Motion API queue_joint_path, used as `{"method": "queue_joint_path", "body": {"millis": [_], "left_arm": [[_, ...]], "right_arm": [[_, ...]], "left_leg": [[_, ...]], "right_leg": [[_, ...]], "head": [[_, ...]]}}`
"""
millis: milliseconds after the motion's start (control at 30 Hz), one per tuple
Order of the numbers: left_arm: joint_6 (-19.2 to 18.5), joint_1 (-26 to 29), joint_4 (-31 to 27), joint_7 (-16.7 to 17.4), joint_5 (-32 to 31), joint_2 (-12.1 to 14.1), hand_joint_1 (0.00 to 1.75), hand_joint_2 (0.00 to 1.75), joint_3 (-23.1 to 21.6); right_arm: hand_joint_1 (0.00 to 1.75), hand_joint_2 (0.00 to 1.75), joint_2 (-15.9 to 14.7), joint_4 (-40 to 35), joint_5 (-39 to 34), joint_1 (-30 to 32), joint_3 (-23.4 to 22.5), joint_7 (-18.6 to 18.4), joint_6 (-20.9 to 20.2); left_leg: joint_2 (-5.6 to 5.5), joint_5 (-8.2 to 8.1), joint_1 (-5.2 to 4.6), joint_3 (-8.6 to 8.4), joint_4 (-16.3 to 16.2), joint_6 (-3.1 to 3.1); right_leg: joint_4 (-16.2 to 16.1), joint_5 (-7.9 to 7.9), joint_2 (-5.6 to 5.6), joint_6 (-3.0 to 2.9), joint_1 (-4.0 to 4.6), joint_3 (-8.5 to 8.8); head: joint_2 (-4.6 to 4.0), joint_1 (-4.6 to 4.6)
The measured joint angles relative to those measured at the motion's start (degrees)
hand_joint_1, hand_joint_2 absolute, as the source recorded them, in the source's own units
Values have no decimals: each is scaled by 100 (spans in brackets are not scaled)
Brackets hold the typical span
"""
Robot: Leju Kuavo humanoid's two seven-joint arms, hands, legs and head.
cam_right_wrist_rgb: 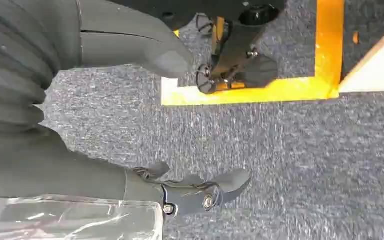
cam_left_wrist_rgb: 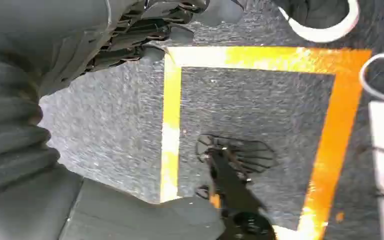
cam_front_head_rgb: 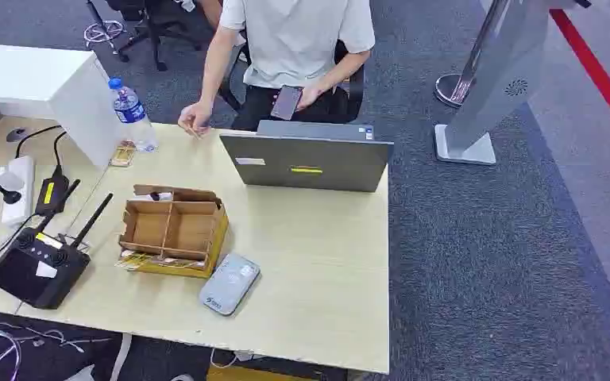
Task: Pass the card to the sensor for recognition and then transmit it.
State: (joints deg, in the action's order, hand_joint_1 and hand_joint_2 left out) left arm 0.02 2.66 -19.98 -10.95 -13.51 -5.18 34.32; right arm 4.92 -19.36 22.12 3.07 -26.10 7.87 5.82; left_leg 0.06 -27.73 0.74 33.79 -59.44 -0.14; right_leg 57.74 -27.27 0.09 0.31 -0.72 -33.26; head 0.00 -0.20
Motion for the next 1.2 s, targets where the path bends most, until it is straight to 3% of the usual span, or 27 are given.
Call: {"method": "queue_joint_path", "body": {"millis": [300,767,833,900,933,967,1033,1100,1200], "left_arm": [[11,-242,83,-677,65,-116,0,175,1294],[-869,-569,66,-1571,1494,557,0,175,2902],[-1036,-625,-27,-1676,1751,770,0,175,3088],[-1797,-736,-274,-2270,2694,1017,0,175,3590],[-2302,-788,-454,-2608,3562,1106,0,175,3823],[-2554,-826,-658,-2732,4285,1112,0,175,3955],[-2405,-844,-1529,-2597,5224,1037,0,175,4045],[-2208,-778,-2323,-2467,5340,875,0,175,4061],[-1981,-712,-3586,-2579,5515,575,0,175,4019]], "right_arm": [[0,175,218,175,790,-203,-950,330,118],[0,175,498,404,1933,-449,-2069,736,-66],[0,175,564,459,2090,-518,-2249,785,-81],[0,175,678,562,2793,-621,-2730,1032,-175],[0,175,716,583,3192,-662,-2917,1162,-214],[0,175,741,607,3383,-689,-3035,1213,-225],[0,175,811,660,3447,-738,-3251,1250,-225],[0,175,846,688,3462,-750,-3405,1263,-223],[0,175,870,715,3462,-795,-3542,1272,-214]], "left_leg": [[0,0,2,0,0,-1],[0,2,1,-1,1,-3],[3,8,14,2,2,-8],[7,10,55,11,-2,-25],[7,9,50,6,0,-28],[10,8,44,-1,1,-28],[9,11,41,-5,2,-31],[-1,14,43,1,2,-34],[0,14,61,6,-2,-36]], "right_leg": [[1,0,0,0,1,0],[6,-2,0,-3,1,-1],[7,-1,3,-4,11,-5],[-2,12,4,-31,48,-2],[-5,13,4,-34,46,-2],[-4,13,6,-33,45,-1],[4,7,5,-39,41,-1],[4,3,-5,-42,42,-1],[-3,5,-7,-45,53,1]], "head": [[0,2],[0,2],[0,11],[0,33],[0,44],[0,9],[0,-11],[0,-11],[0,20]]}}
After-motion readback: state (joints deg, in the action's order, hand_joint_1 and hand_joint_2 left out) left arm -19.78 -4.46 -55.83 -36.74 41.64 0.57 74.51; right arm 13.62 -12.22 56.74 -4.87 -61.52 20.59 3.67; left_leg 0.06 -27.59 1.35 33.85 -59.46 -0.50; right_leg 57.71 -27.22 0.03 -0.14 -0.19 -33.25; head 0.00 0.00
